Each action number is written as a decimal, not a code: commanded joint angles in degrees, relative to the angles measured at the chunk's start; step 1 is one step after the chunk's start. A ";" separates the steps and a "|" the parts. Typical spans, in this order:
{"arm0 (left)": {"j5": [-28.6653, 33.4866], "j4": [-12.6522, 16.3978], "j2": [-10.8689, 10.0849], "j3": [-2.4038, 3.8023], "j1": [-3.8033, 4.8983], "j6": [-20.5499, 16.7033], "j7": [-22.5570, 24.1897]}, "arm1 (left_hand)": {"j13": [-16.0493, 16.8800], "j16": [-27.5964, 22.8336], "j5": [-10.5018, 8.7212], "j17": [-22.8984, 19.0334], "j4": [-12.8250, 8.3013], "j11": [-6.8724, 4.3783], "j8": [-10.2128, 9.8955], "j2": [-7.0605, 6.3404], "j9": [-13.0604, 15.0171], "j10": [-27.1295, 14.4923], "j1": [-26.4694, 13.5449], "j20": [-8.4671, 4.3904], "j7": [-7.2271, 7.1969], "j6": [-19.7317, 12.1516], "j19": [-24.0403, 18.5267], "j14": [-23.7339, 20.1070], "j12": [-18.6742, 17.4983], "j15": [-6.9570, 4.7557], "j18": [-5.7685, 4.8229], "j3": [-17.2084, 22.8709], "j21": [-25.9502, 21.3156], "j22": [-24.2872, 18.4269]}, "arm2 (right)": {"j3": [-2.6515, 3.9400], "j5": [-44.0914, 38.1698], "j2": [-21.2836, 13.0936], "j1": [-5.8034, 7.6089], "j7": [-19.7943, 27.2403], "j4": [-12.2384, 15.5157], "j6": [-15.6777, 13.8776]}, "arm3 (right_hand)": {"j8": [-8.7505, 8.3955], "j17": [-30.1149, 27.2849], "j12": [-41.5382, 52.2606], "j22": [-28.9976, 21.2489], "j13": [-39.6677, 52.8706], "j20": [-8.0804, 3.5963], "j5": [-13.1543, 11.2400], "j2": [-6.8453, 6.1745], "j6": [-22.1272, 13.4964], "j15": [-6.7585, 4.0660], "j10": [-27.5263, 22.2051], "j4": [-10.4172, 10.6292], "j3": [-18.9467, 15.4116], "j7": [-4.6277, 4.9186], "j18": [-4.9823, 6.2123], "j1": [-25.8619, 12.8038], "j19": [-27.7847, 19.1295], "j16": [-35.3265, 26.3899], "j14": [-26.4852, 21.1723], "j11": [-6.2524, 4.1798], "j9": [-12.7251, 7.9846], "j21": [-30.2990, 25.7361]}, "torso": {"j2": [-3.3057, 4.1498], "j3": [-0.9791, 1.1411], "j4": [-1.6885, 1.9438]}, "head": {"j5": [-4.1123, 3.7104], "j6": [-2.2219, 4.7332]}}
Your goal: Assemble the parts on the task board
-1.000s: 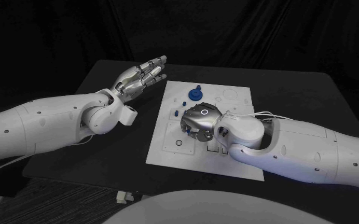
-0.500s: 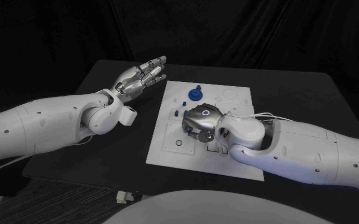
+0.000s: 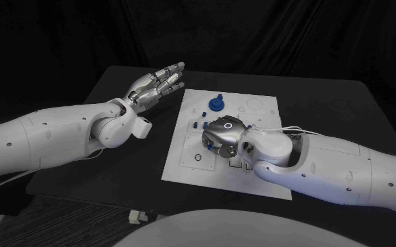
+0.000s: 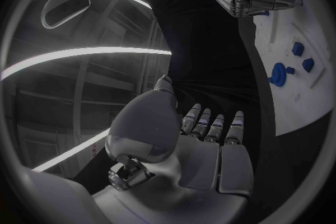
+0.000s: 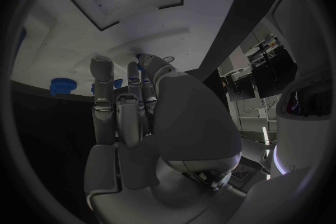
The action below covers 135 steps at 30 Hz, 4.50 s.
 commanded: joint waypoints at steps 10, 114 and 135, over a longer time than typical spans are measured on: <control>0.05 0.01 0.09 0.05 -0.14 0.77 7.57 | -0.03 0.32 0.52 0.08 -0.25 0.40 0.07 0.78 0.02 0.04 0.34 0.50 0.43 0.35 0.05 -0.04 0.12 0.59 0.93 -0.20 0.41 0.13 | 0.03 -0.55 0.06 -0.25 -1.75 -0.28 0.16 | -2.80 -0.02 -0.91 3.14 -0.36 0.36 -1.07 -0.21 -3.31 0.88 -1.58 0.04 0.22 0.82 0.76 -1.07 -1.09 -0.63 1.51 0.69 -1.08 -1.69 | -0.01 -0.01 0.00 | 0.15 -0.01; 0.04 -1.18 0.45 0.05 -0.36 1.36 8.85 | 0.24 1.98 4.16 0.54 -0.26 2.03 0.48 3.85 0.37 0.63 3.32 0.69 2.35 3.95 0.34 0.99 2.84 1.85 0.71 0.66 0.59 0.33 | 0.00 8.32 -12.39 3.98 8.96 -5.14 -1.54 | -1.15 0.24 -7.99 1.31 -5.74 -1.29 -10.95 -0.67 -1.36 -1.60 -2.15 6.97 3.81 -1.12 0.84 1.84 4.94 -1.27 2.53 -0.09 -4.12 -9.56 | 0.01 0.02 -0.02 | -0.70 -0.01; 0.04 -1.49 0.55 0.05 -0.84 1.55 7.84 | 0.23 1.96 6.21 0.50 -0.35 2.44 0.50 4.50 0.39 0.57 4.56 0.67 3.07 4.26 0.39 0.82 3.05 1.48 0.70 1.10 0.62 0.35 | 0.02 8.32 -13.86 4.22 7.64 -3.20 -6.20 | 2.53 0.60 -5.60 3.08 -5.02 -0.67 -13.80 -2.25 1.54 -0.73 1.94 4.22 10.09 -1.13 0.63 -1.57 4.84 -1.12 2.68 -0.62 0.42 -8.75 | 0.00 0.00 -0.03 | 0.09 -0.01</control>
